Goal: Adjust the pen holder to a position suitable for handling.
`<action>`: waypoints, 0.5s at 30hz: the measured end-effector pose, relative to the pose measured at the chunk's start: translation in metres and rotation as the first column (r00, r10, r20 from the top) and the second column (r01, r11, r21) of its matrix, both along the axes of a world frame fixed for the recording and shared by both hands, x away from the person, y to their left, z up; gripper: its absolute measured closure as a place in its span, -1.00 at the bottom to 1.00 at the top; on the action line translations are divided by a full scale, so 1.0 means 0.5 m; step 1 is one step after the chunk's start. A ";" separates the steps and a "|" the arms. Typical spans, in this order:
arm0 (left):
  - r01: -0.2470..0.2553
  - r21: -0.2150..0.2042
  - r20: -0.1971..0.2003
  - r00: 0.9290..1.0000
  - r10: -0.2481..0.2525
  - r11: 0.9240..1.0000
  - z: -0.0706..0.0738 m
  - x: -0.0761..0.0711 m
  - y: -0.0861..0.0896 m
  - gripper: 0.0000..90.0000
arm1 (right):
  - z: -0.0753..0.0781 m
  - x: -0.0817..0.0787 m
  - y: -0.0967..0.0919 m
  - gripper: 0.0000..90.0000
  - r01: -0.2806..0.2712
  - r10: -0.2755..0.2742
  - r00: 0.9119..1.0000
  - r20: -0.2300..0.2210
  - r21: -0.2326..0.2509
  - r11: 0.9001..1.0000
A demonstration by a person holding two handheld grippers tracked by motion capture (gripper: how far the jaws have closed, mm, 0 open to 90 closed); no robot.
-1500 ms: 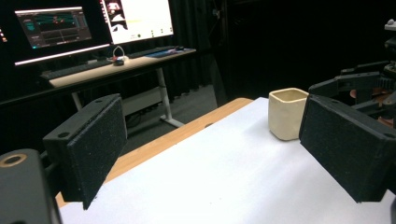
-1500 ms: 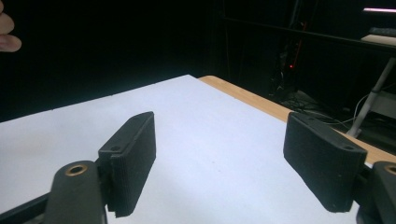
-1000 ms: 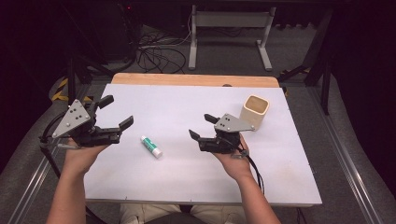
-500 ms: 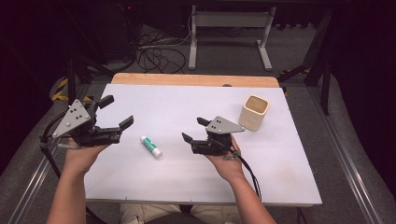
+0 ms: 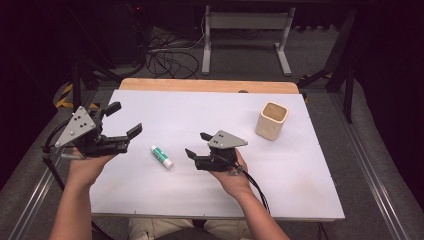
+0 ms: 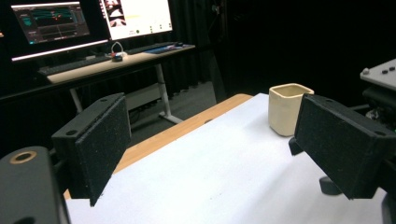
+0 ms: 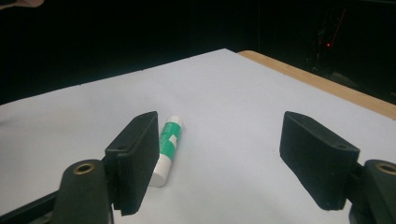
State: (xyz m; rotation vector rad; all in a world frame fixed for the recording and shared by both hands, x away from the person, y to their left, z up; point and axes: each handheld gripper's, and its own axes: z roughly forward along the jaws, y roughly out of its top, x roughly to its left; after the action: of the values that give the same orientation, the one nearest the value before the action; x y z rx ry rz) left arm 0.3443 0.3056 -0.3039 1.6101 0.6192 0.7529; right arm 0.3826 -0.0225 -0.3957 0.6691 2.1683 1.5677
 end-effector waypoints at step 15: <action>-0.009 -0.001 -0.005 1.000 0.009 1.000 -0.004 0.003 0.001 -0.74 | -0.038 -0.006 0.053 -0.31 -0.028 0.027 0.999 -0.047 -0.025 0.999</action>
State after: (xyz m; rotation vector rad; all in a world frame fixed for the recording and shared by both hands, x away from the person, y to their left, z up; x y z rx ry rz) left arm 0.3460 0.3059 -0.3060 1.6103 0.6307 0.7551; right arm 0.3797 0.0040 -0.4147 0.6766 2.2363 1.5500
